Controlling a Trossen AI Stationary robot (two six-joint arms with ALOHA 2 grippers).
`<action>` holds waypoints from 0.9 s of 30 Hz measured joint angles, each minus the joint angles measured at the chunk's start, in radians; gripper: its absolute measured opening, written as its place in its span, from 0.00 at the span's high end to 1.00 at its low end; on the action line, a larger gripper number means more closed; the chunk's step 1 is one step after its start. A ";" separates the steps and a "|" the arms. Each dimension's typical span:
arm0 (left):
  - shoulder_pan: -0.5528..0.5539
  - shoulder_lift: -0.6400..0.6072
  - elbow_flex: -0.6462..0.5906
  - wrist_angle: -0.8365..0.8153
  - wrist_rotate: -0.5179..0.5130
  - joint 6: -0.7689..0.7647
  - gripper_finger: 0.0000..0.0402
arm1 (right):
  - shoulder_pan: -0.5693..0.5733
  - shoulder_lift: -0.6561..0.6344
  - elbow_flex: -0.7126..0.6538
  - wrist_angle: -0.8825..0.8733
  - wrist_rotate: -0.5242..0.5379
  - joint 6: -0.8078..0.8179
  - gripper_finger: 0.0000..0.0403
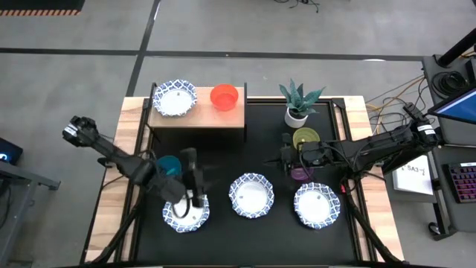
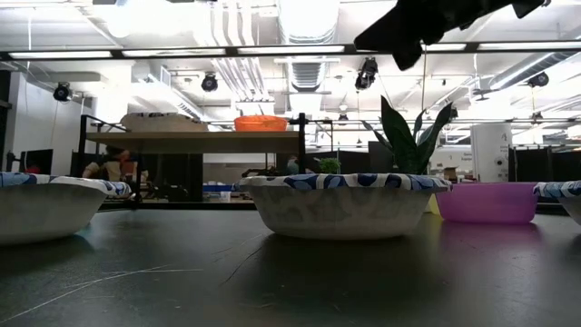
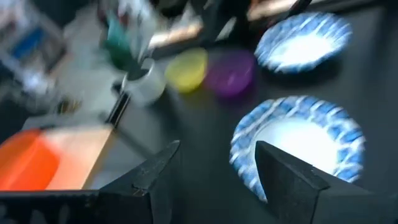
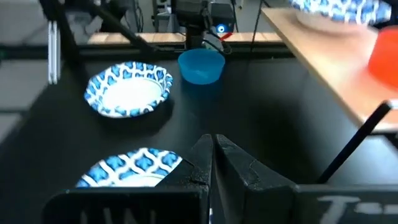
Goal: Place and stack bowls onto a shelf
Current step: Stack the purple bowl on top of the orange bowl on the shelf
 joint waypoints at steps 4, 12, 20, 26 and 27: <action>-0.033 -0.016 -0.093 0.213 -0.012 0.110 0.56 | 0.000 0.000 0.023 -0.050 0.000 0.142 0.98; -0.028 -0.058 -0.163 0.212 -0.165 0.119 0.59 | 0.007 0.075 0.211 -0.348 -0.008 0.323 0.98; -0.027 -0.067 -0.161 0.142 -0.536 0.193 0.59 | -0.006 0.245 0.469 -0.789 -0.008 0.522 0.98; -0.027 -0.071 -0.162 0.134 -0.426 0.192 0.59 | -0.006 0.366 0.627 -1.044 -0.008 0.611 0.98; -0.027 -0.073 -0.162 0.129 -0.357 0.192 0.59 | -0.006 0.382 0.646 -1.077 -0.008 0.624 0.98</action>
